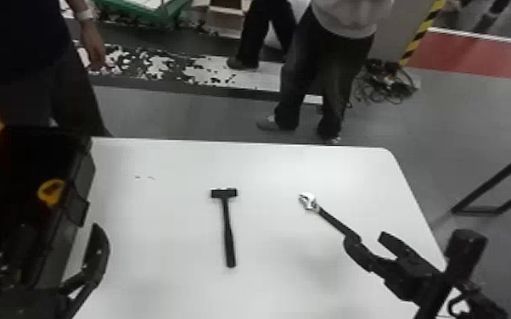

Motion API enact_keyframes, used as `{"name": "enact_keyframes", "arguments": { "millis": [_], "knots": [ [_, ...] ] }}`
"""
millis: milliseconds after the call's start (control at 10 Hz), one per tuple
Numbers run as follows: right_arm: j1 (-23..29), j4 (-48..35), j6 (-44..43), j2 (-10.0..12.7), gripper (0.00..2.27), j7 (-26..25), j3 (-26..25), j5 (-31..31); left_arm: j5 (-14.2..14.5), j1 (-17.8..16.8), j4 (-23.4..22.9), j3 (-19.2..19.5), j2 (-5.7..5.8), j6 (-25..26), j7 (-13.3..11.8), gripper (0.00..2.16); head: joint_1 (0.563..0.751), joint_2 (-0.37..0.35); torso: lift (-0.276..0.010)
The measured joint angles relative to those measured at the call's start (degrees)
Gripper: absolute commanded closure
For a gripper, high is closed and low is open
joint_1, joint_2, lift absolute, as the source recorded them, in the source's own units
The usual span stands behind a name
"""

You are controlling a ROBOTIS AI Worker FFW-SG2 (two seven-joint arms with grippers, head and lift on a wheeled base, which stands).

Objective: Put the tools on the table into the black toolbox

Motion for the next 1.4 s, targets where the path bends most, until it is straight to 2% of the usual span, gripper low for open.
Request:
{"name": "enact_keyframes", "arguments": {
  "millis": [300,600,1000,1200,1400],
  "knots": [
    [-5.15,0.39,5.14,-0.62,0.11,1.50,0.11,3.97,0.00,-0.22,-0.07,-0.96,0.67,-0.68,-0.02,0.08,0.695,-0.184,-0.039],
    [-11.33,3.93,12.85,-2.60,0.11,7.16,0.12,9.46,0.00,-0.37,-0.12,-1.07,0.88,-0.69,0.02,0.08,0.695,-0.181,-0.039],
    [-19.09,9.96,16.94,-9.00,0.11,17.43,-0.45,14.54,-0.50,-0.22,-0.47,-1.27,0.79,-0.32,0.11,0.08,0.695,-0.217,-0.039],
    [-21.01,13.23,16.97,-12.97,0.11,22.84,-0.66,15.57,-1.45,-0.33,-0.74,-1.99,0.81,0.20,0.31,0.08,0.695,-0.248,-0.039],
    [-22.66,16.14,16.66,-15.40,0.11,26.84,-0.61,17.99,-1.82,-0.55,-0.99,-2.65,0.87,0.45,0.37,0.08,0.695,-0.281,-0.039]
  ]
}}
